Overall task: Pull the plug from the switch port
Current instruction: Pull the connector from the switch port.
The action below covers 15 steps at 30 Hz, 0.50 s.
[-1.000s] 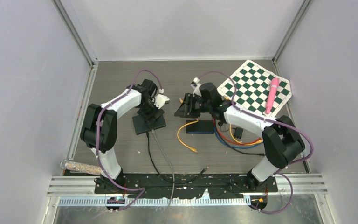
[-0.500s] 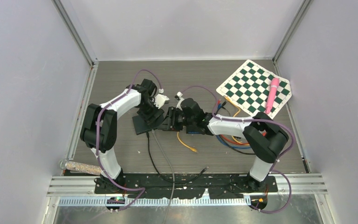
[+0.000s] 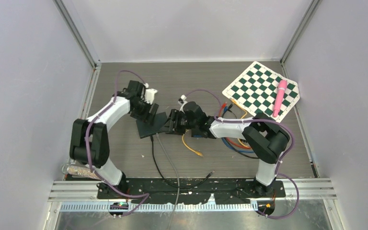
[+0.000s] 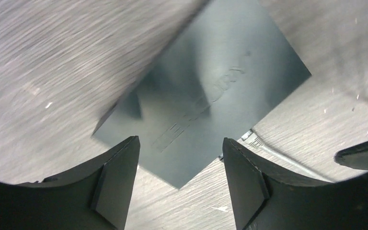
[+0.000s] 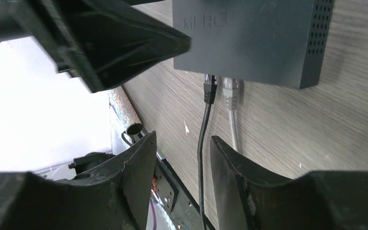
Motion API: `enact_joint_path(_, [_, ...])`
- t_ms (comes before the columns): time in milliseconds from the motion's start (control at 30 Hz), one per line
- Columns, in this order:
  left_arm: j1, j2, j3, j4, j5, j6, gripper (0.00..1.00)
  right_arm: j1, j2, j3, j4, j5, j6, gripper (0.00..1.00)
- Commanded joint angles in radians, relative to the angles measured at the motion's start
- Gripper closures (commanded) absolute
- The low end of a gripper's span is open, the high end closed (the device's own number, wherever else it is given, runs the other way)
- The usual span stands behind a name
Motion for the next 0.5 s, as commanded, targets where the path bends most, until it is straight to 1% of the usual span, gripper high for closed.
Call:
enact_joint_path(0, [0.063, -0.176, -0.087, 0.125, -0.082, -0.313, 0.31, 0.004, 0.052, 0.089, 0.003, -0.001, -0.005, 0.47])
enact_joint_path(33, [0.068, -0.209, -0.117, 0.147, -0.109, -0.388, 0.25, 0.004, 0.062, 0.116, -0.008, -0.005, -0.01, 0.46])
enact_joint_path(100, [0.069, -0.253, -0.166, 0.168, -0.142, -0.534, 0.2, 0.003, 0.09, 0.154, -0.04, -0.014, -0.022, 0.46])
enact_joint_path(200, [0.065, -0.268, -0.235, 0.202, -0.143, -0.691, 0.18, 0.001, 0.123, 0.185, -0.062, -0.026, -0.031, 0.45])
enact_joint_path(267, [0.063, -0.258, -0.263, 0.206, -0.172, -0.76, 0.18, 0.0, 0.142, 0.212, -0.083, -0.032, -0.036, 0.45])
enact_joint_path(467, [0.064, -0.252, -0.334, 0.302, -0.176, -0.85, 0.2, -0.005, 0.208, 0.244, -0.121, -0.055, -0.01, 0.45])
